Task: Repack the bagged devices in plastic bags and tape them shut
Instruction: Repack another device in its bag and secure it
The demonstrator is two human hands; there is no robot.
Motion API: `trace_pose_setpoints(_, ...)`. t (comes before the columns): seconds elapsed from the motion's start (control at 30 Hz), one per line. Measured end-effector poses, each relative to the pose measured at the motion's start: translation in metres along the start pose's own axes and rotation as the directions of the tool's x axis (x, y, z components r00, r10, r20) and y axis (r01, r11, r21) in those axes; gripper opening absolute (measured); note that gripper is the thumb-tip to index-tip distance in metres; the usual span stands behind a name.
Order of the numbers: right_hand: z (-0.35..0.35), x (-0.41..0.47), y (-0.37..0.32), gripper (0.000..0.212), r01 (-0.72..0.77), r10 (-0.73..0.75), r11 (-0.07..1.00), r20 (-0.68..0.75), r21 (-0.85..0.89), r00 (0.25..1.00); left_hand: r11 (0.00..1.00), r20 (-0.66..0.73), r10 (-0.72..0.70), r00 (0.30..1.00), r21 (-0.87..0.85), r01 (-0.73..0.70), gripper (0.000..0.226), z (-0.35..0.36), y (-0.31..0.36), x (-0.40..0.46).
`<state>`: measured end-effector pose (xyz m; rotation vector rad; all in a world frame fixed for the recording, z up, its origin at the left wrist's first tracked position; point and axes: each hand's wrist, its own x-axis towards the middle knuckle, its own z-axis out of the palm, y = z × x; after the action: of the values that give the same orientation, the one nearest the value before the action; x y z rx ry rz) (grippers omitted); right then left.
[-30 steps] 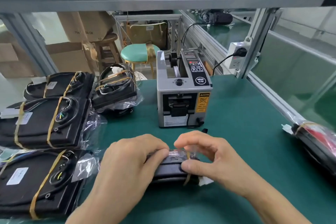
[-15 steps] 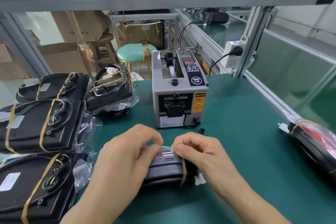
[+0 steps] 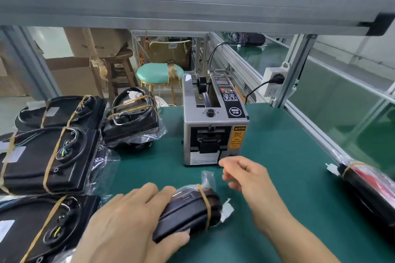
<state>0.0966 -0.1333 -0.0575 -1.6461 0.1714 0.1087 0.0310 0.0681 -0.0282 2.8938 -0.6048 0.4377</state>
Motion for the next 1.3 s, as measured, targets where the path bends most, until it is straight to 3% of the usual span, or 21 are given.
trace_pose_setpoints(0.1, 0.005, 0.019, -0.006, 0.018, -0.004, 0.012, 0.999, -0.220, 0.036, 0.975, 0.994, -0.033, -0.109, 0.994, -0.024, 0.108, 0.065, 0.000, -0.002, -0.008)
trace_pose_setpoints(0.3, 0.031, 0.038, -0.020, 0.008, 0.006, 0.031, 0.992, -0.301, 0.122, 0.953, 0.960, 0.011, -0.275, 0.961, 0.052, 0.274, 0.070, 0.008, 0.007, -0.006)
trace_pose_setpoints(0.37, 0.036, 0.042, -0.021, 0.010, -0.003, 0.044, 0.992, -0.335, 0.122, 0.941, 0.958, 0.062, -0.283, 0.957, 0.054, 0.280, 0.066, 0.004, 0.008, -0.006)
trace_pose_setpoints(0.43, 0.040, 0.044, -0.021, 0.005, -0.017, 0.062, 0.992, -0.375, 0.123, 0.925, 0.947, 0.203, -0.321, 0.925, 0.061, 0.315, 0.084, -0.008, 0.014, 0.001)
trace_pose_setpoints(0.5, 0.043, 0.045, -0.021, 0.005, -0.031, 0.084, 0.991, -0.412, 0.133, 0.907, 0.940, 0.094, -0.332, 0.939, 0.121, 0.320, 0.090, -0.004, 0.017, -0.002)
trace_pose_setpoints(0.6, 0.047, 0.046, -0.022, 0.009, -0.068, 0.147, 0.980, -0.445, 0.188, 0.883, 0.947, 0.123, -0.322, 0.939, 0.056, 0.317, 0.086, -0.001, 0.014, -0.001)
trace_pose_setpoints(0.63, 0.047, 0.047, -0.023, 0.009, -0.081, 0.170, 0.974, -0.450, 0.211, 0.876, 0.951, 0.153, -0.303, 0.941, 0.113, 0.288, 0.089, -0.001, 0.015, -0.003)
trace_pose_setpoints(0.67, 0.047, 0.047, -0.024, 0.009, -0.090, 0.189, 0.969, -0.456, 0.229, 0.870, 0.962, 0.099, -0.264, 0.959, 0.100, 0.255, 0.088, 0.001, 0.015, -0.007)
trace_pose_setpoints(0.87, 0.052, 0.049, -0.031, 0.022, -0.159, 0.312, 0.922, -0.437, 0.352, 0.844, 0.945, 0.084, -0.324, 0.942, 0.082, 0.317, 0.089, 0.001, 0.016, -0.005)
trace_pose_setpoints(1.03, 0.029, 0.037, -0.034, 0.032, -0.227, 0.353, 0.812, -0.144, 0.538, 0.924, 0.950, 0.045, -0.285, 0.957, -0.123, 0.288, 0.094, -0.001, 0.011, -0.009)
trace_pose_setpoints(1.1, 0.017, 0.023, -0.034, 0.035, -0.236, 0.292, 0.847, -0.046, 0.476, 0.955, 0.954, -0.027, -0.245, 0.969, -0.185, 0.236, 0.087, -0.006, 0.010, -0.009)
trace_pose_setpoints(1.17, 0.011, 0.009, -0.032, 0.034, -0.199, 0.214, 0.933, -0.019, 0.300, 0.977, 0.956, -0.066, -0.226, 0.972, -0.205, 0.209, 0.072, -0.008, 0.010, -0.010)
trace_pose_setpoints(1.23, 0.011, 0.003, -0.032, 0.023, -0.127, 0.136, 0.987, -0.098, 0.094, 0.986, 0.943, -0.056, -0.251, 0.966, -0.242, 0.230, 0.063, -0.005, 0.009, -0.009)
trace_pose_setpoints(1.3, 0.016, 0.009, -0.033, 0.010, -0.065, 0.069, 0.998, -0.200, 0.023, 0.977, 0.931, 0.035, -0.246, 0.969, -0.270, 0.246, 0.057, -0.005, 0.015, -0.008)
